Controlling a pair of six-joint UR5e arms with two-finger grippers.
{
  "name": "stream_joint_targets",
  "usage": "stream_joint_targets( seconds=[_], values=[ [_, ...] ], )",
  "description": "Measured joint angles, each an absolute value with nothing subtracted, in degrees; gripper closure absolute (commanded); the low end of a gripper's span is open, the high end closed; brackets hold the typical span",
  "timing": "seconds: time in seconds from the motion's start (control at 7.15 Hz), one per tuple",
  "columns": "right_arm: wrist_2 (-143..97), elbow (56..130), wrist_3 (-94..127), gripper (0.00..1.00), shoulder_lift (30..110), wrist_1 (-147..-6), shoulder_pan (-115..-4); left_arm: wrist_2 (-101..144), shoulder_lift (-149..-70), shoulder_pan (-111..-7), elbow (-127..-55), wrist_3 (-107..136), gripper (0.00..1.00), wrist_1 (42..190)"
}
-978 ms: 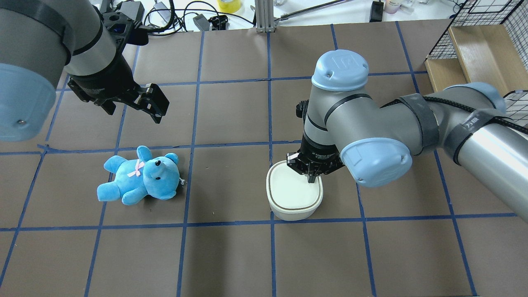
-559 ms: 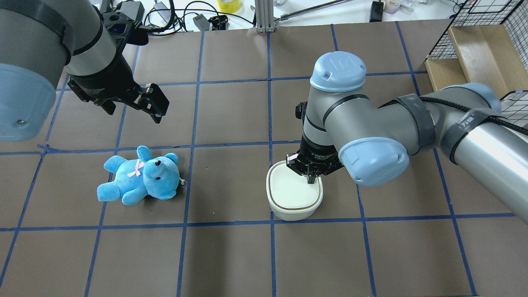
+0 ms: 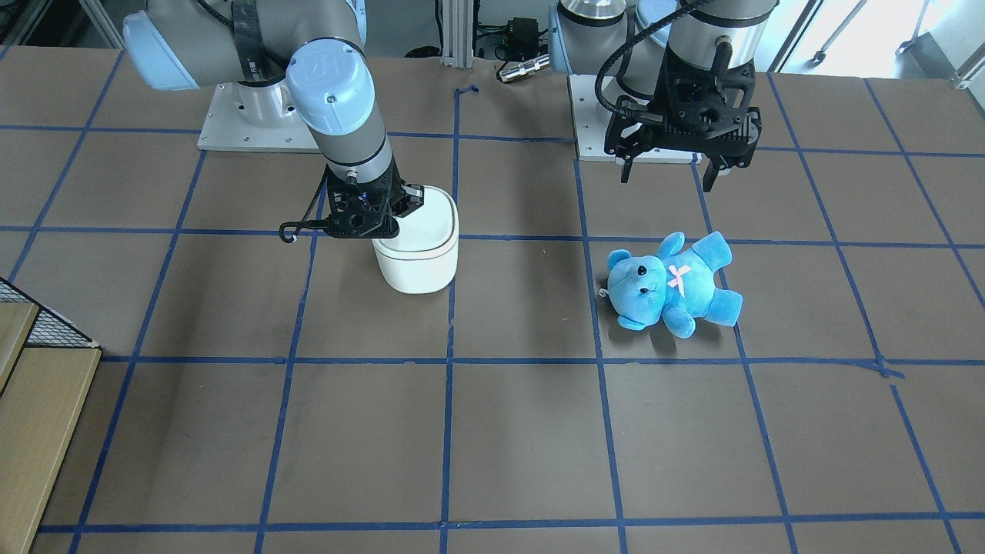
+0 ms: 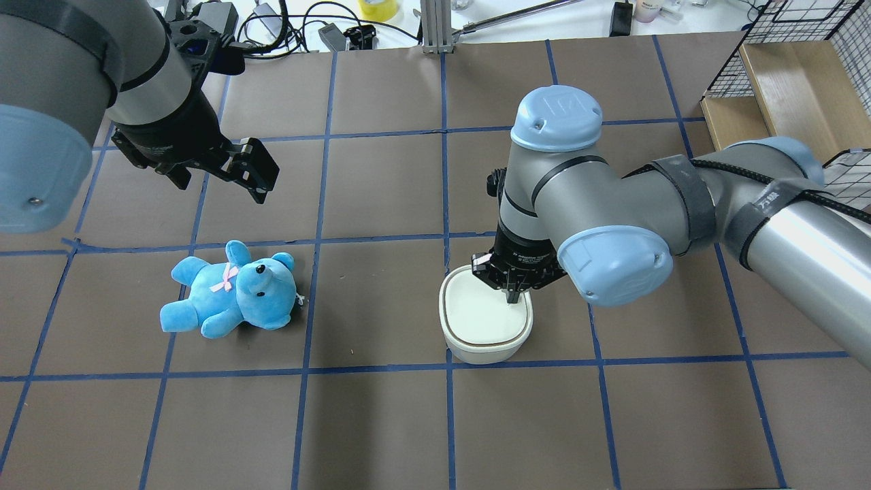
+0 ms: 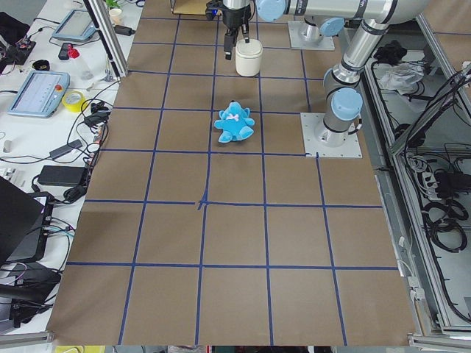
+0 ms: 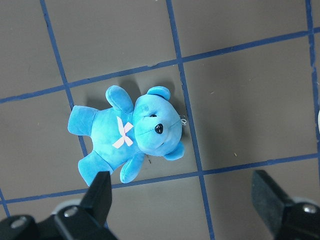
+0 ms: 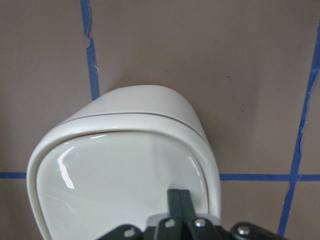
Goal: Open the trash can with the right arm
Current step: 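Lower the right gripper onto the lid edge farthest from the robot, then lift the right gripper upward, flipping the trash can lid open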
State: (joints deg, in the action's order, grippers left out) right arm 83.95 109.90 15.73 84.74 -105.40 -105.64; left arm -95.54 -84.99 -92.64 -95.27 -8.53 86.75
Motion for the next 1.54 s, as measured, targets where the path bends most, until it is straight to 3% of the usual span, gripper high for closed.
stream_joint_targets(
  seconds=[0.7, 1.26, 1.4, 1.54],
  values=[
    [84.1, 108.3, 18.2, 1.0, 85.1, -105.0, -105.6, -95.5, -85.0, -92.6, -95.3, -8.5, 0.0, 86.7],
    [85.7, 99.0, 20.5, 1.0, 86.4, -99.2, -104.8, -95.5, -85.0, -92.6, -95.3, -8.5, 0.0, 86.7],
    [87.4, 96.8, 20.3, 0.93, 86.4, -97.8, -104.5, -95.5, -85.0, -92.6, -95.3, -8.5, 0.0, 86.7],
    [89.2, 95.4, 19.6, 0.79, 86.5, -96.8, -104.0, -95.5, -85.0, -92.6, -95.3, -8.5, 0.0, 86.7]
  ],
)
